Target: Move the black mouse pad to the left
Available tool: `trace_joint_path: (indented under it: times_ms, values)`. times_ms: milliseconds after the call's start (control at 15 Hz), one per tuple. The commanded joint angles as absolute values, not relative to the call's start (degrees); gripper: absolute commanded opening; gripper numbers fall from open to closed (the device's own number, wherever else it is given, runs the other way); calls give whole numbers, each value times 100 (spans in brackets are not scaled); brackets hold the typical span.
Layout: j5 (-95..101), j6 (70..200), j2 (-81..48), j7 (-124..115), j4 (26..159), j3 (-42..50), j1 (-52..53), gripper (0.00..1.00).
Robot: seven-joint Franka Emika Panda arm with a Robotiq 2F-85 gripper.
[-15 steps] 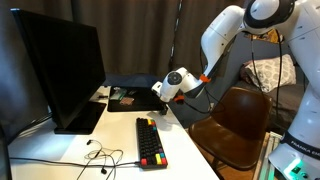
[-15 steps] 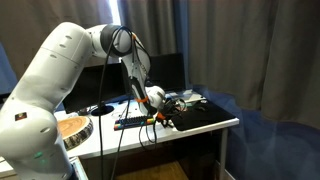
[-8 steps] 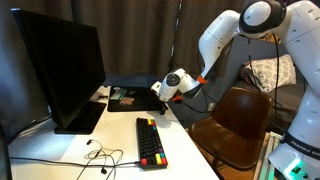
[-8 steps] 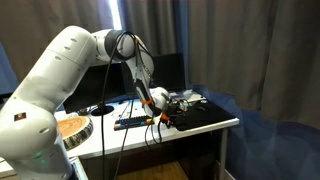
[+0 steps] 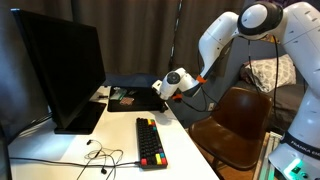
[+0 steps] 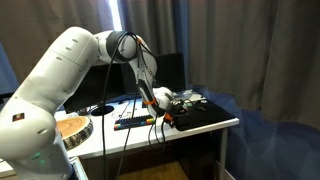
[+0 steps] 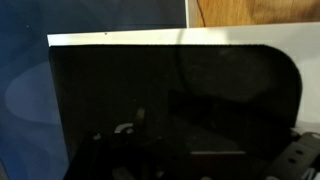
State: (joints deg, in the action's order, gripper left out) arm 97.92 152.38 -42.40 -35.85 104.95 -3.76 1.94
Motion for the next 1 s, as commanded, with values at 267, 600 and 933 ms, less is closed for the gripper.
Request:
trace_joint_path:
  times_ms: [267,600,933]
  values:
    - [8793,15979,-3791,-1969,11060,-595,-118,100]
    - [7187,16010,-3327,-290,11701,-714,-177,100]
    - [7000,16049,-3211,57,11752,-696,-171,100]
